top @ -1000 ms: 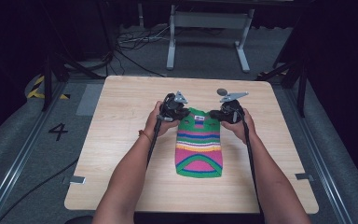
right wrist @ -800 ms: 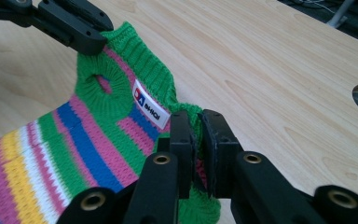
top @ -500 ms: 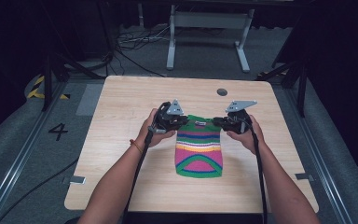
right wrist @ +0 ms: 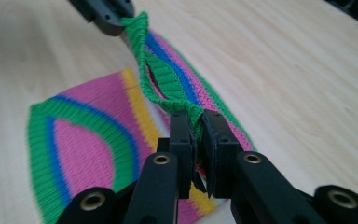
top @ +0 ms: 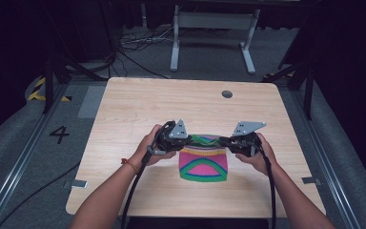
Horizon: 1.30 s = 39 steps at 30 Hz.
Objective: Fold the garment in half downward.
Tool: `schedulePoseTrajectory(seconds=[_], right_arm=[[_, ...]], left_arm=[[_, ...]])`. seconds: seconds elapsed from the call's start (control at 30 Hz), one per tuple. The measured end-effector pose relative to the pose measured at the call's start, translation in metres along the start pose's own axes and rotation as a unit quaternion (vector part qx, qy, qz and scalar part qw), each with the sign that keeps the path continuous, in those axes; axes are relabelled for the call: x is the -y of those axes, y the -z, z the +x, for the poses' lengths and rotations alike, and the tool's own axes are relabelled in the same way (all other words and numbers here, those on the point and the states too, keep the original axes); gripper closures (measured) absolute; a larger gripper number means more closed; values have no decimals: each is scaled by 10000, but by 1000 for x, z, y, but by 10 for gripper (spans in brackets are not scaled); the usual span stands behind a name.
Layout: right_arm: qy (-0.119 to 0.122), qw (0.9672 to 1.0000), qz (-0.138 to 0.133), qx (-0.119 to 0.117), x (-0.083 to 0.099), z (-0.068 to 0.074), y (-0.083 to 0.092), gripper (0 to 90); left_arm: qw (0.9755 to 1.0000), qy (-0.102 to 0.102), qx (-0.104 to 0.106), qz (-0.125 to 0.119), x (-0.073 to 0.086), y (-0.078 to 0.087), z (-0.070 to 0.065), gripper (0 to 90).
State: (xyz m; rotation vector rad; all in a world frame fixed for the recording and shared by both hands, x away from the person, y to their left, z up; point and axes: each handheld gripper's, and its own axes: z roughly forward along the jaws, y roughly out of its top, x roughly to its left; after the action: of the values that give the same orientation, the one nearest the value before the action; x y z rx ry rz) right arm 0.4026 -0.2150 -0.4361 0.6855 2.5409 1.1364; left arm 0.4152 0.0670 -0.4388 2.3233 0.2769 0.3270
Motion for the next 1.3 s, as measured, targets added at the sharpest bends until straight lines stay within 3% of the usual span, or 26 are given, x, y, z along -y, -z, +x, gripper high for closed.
schedulePoseTrajectory(seconds=[0.03,0.2,0.33,0.47,0.73,0.83,0.9,1.0,1.07,1.3], right_arm=[[83,9999,24,-100,3,9,3,834],[307,9992,-3,-254,9,28,11,834],[374,9986,-59,-363,14,36,16,833],[430,9980,66,-454,22,44,14,828],[483,9960,330,-679,41,58,9,822],[325,9961,368,-731,47,62,7,814],[410,9953,489,-724,52,67,5,797],[384,9951,582,-704,59,69,3,791],[352,9952,630,-657,64,68,0,774],[225,9980,442,-386,69,60,-4,768]], left_arm=[[10000,-28,36,19,1,1,-4,827],[9998,-193,55,27,12,2,-23,825],[9993,-295,170,122,18,1,-38,826],[9984,-427,240,285,25,-4,-51,826],[9957,-647,352,553,36,-10,-63,808],[9955,-627,440,565,41,-11,-67,781],[9958,-545,462,569,43,-10,-68,756],[9964,-534,414,508,47,-10,-72,700],[9974,-416,411,409,49,-10,-72,700],[9992,-151,354,98,56,-16,-63,699]])
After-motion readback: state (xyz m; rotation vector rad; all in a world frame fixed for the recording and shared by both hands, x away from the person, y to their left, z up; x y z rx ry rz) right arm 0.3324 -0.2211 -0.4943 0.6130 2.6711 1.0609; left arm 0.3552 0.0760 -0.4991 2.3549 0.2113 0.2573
